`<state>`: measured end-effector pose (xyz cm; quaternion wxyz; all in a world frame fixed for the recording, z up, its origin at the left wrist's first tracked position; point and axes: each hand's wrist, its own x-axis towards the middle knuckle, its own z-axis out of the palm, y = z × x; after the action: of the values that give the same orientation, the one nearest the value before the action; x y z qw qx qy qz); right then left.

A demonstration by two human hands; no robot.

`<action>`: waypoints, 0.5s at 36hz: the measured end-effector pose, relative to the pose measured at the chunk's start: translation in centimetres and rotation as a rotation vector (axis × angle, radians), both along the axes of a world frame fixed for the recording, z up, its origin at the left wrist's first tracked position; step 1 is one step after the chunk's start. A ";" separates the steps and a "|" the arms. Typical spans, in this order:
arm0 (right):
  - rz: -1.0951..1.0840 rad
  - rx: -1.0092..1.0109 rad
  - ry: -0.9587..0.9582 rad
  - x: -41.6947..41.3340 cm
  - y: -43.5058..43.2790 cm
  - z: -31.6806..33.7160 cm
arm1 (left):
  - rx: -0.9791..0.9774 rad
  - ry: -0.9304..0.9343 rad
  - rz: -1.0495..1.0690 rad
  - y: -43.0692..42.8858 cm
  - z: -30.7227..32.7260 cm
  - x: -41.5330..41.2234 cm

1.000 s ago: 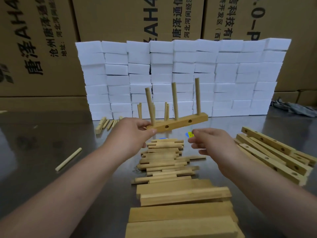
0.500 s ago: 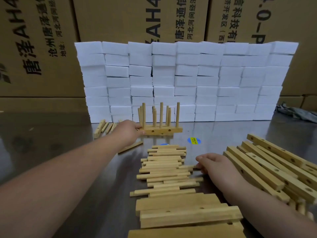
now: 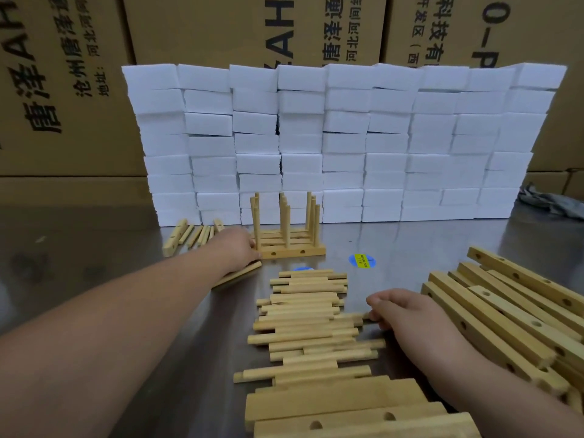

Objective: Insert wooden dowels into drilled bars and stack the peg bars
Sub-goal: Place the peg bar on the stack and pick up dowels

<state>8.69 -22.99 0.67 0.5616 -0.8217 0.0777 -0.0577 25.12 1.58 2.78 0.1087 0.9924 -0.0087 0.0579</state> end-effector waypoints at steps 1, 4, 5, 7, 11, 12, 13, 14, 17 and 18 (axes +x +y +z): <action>0.002 -0.002 -0.001 0.0 0.0 -0.1 | -0.006 -0.010 -0.002 0.0 -0.1 0.1; 0.003 -0.007 0.001 0.0 0.0 -0.2 | -0.038 -0.050 -0.012 0.0 -0.2 0.5; 0.001 -0.012 -0.001 0.1 0.0 -0.2 | -0.040 -0.056 -0.012 0.0 -0.3 0.6; -0.008 -0.023 -0.008 0.2 0.0 -0.3 | -0.046 -0.058 -0.009 0.0 -0.2 0.7; -0.009 -0.044 -0.017 0.4 -0.1 -0.6 | -0.032 -0.051 -0.009 -0.2 0.0 1.1; -0.010 -0.043 -0.016 0.4 -0.1 -0.6 | -0.030 -0.054 -0.008 -0.3 0.0 1.2; -0.011 -0.041 -0.017 0.4 -0.1 -0.7 | -0.033 -0.059 -0.005 -0.3 0.0 1.3; -0.011 -0.040 -0.019 0.4 -0.1 -0.7 | -0.038 -0.064 -0.001 -0.4 0.0 1.4; -0.013 -0.038 -0.023 0.5 -0.1 -0.8 | -0.016 -0.081 0.006 -0.6 -0.1 1.9; -0.012 -0.038 -0.023 0.5 -0.1 -0.8 | -0.003 -0.084 0.007 -0.6 -0.2 2.1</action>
<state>9.20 -23.08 -0.16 0.5464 -0.8310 0.0752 -0.0719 27.20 0.95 2.60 0.1093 0.9889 -0.0097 0.0997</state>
